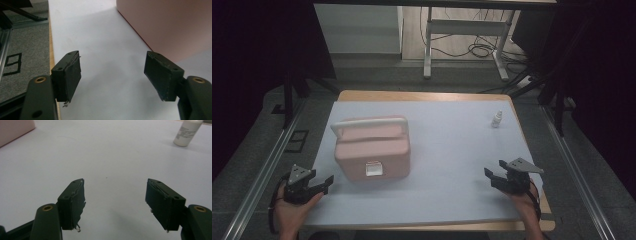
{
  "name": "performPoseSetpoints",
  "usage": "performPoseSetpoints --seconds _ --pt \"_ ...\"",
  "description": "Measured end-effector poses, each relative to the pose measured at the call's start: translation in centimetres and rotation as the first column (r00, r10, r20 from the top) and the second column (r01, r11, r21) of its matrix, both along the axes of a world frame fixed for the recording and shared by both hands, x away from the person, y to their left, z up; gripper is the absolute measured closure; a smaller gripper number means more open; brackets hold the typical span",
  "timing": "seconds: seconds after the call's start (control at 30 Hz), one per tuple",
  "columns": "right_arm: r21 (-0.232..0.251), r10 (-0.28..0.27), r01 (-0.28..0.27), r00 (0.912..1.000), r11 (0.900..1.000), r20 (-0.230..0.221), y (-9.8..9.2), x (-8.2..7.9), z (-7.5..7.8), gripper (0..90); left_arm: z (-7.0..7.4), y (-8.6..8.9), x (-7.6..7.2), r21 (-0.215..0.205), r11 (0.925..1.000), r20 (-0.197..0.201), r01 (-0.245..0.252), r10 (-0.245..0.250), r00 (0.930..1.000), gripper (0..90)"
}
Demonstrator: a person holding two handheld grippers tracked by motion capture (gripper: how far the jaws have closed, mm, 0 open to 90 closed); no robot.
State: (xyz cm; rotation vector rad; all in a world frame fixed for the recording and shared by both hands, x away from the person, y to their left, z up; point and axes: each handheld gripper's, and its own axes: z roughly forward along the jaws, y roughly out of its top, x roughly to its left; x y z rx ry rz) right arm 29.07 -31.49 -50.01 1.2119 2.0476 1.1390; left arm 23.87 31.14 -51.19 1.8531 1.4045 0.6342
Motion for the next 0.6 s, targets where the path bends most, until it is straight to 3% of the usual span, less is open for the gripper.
performPoseSetpoints --seconds 0.17,0.27,0.43,0.6 --pt "-0.023 0.037 -0.037 0.9991 0.999 -0.022 0.27 -0.07 -0.2 33.5 0.18 -0.03 -0.18 -0.005 0.9999 0.014 0.01 -0.01 0.9999 36.5" --pt "-0.048 0.044 -0.046 0.9986 0.998 -0.03 0.41 -0.15 -0.28 33.8 0.15 -0.08 -0.16 -0.01 0.9996 0.004 0.027 -0.027 0.9996 45.7" --pt "-0.061 0.04 -0.042 0.9988 0.997 -0.028 0.28 -0.15 -0.33 33.7 0.18 0.23 -0.1 -0.031 0.9991 -0.012 0.029 -0.029 0.9995 71.0" --pt "-0.081 0.04 -0.042 0.9986 0.996 -0.034 0.1 -0.05 -0.52 33.6 0.22 0.57 -0.2 -0.061 0.9979 -0.019 0.023 -0.024 0.9995 82.8"
